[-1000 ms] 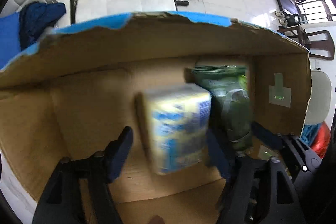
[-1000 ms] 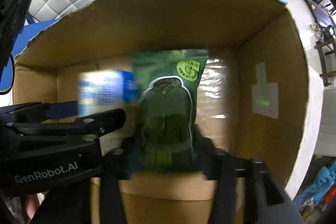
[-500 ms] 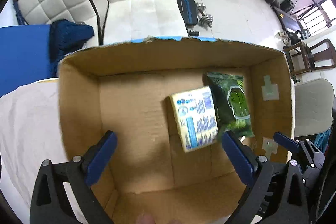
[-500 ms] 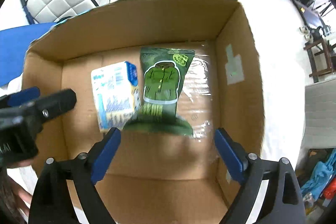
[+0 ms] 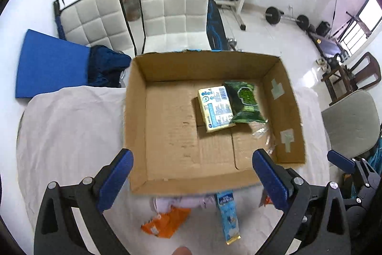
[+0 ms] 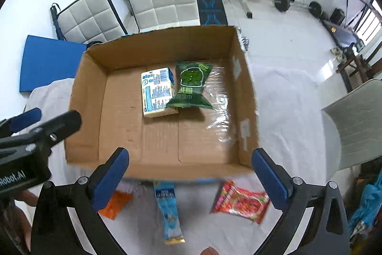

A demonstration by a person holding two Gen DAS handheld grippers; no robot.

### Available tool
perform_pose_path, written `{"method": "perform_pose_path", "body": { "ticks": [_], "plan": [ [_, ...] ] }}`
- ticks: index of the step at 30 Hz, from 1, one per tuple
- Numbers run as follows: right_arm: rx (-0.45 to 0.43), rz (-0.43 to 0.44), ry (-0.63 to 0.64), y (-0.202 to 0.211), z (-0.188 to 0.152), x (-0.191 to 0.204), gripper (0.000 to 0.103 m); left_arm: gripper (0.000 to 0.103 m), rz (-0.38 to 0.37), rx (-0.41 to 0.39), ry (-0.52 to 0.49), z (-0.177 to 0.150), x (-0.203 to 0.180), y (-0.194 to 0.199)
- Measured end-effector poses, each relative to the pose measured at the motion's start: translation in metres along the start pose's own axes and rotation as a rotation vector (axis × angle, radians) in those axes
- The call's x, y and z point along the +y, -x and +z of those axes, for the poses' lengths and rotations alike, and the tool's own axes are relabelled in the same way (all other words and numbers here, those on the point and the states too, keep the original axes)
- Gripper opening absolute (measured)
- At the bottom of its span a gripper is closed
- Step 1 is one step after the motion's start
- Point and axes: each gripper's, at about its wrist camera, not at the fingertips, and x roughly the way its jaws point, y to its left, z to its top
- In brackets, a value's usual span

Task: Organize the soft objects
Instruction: 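Grasp the orange snack bag with the left gripper while the right grasps the red candy bag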

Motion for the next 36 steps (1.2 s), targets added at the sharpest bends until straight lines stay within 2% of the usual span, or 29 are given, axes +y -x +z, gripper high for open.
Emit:
{"method": "perform_pose_path", "body": {
  "ticks": [12,15,17,19,23,26,29,31,34,36],
  "plan": [
    [-0.082,0.055,0.055,0.089,-0.042,-0.001,0.103,0.102,0.015,-0.081,0.036,-0.049,-0.02,0.068],
    [-0.084,0.076,0.076,0.1,-0.047,-0.006,0.103,0.102,0.018,-0.087,0.045,-0.056,-0.02,0.072],
    [-0.068,0.137,0.083,0.098,-0.05,-0.02,0.103,0.102,0.031,-0.075,0.061,-0.063,-0.02,0.063],
    [-0.019,0.142,0.116,0.082,-0.052,-0.033,0.103,0.102,0.071,-0.045,0.088,-0.07,-0.018,0.047],
    [0.169,0.024,0.169,0.021,-0.055,-0.068,0.103,0.102,0.098,0.052,0.191,-0.089,-0.01,0.004],
    [0.288,-0.049,0.273,-0.035,-0.064,-0.081,0.103,0.102,0.12,0.138,0.273,-0.111,-0.002,-0.03],
    [0.294,-0.107,0.357,-0.072,-0.074,-0.086,0.103,0.102,0.066,0.232,0.381,-0.135,0.011,-0.057],
    [0.318,-0.113,0.449,-0.097,-0.085,-0.082,0.103,0.102,0.009,0.305,0.464,-0.154,0.023,-0.074],
    [0.387,-0.113,0.561,-0.129,-0.101,-0.075,0.103,0.102,0.007,0.345,0.549,-0.175,0.043,-0.086],
    [0.423,-0.124,0.62,-0.144,-0.109,-0.07,0.103,0.102,0.044,0.363,0.553,-0.184,0.057,-0.09]
  ]
}}
